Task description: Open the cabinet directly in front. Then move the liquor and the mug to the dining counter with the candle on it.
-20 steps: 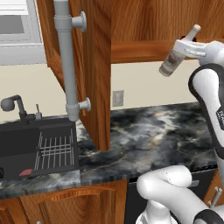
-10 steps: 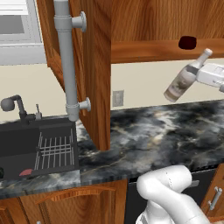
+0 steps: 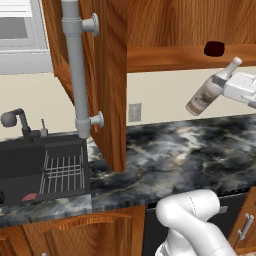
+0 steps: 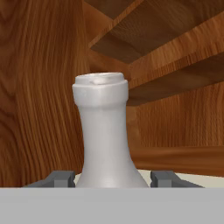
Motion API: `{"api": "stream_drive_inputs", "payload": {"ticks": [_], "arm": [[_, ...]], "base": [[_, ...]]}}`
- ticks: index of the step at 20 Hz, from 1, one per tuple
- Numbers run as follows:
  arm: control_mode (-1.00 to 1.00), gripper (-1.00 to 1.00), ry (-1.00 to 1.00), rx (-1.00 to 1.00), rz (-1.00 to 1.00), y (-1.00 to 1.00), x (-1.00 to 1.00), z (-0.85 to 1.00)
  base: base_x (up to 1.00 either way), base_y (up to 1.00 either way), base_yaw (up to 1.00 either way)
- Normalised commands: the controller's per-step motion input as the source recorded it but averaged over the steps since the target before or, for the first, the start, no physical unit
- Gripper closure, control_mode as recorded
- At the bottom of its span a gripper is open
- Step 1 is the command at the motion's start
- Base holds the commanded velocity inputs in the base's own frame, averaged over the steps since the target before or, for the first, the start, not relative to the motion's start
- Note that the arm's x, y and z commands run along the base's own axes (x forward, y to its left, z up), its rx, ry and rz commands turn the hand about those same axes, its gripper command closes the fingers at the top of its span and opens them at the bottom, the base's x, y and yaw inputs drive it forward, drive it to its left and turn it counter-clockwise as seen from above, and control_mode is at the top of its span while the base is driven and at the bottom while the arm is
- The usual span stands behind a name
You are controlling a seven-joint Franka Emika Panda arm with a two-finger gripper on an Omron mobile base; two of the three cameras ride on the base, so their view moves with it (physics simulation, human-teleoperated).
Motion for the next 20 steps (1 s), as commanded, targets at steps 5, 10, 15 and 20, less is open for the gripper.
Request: {"api": "stream_drive_inputs", "payload": {"ticks": [5,10,15,20], "arm": [[-1.00,1.00,0.00,0.00,0.00,0.00,-0.08,0.00],[1.00,1.00,0.00,0.00,0.00,0.00,-0.19,-0.05],[1.00,1.00,0.00,0.00,0.00,0.00,0.00,0.00],[1.00,1.00,0.00,0.00,0.00,0.00,0.00,0.00]], "base": [[0.00,0.00,0.00],[-0.80,0.00,0.14],[-0.75,0.02,0.73],[-0.22,0.00,0.99]]}}
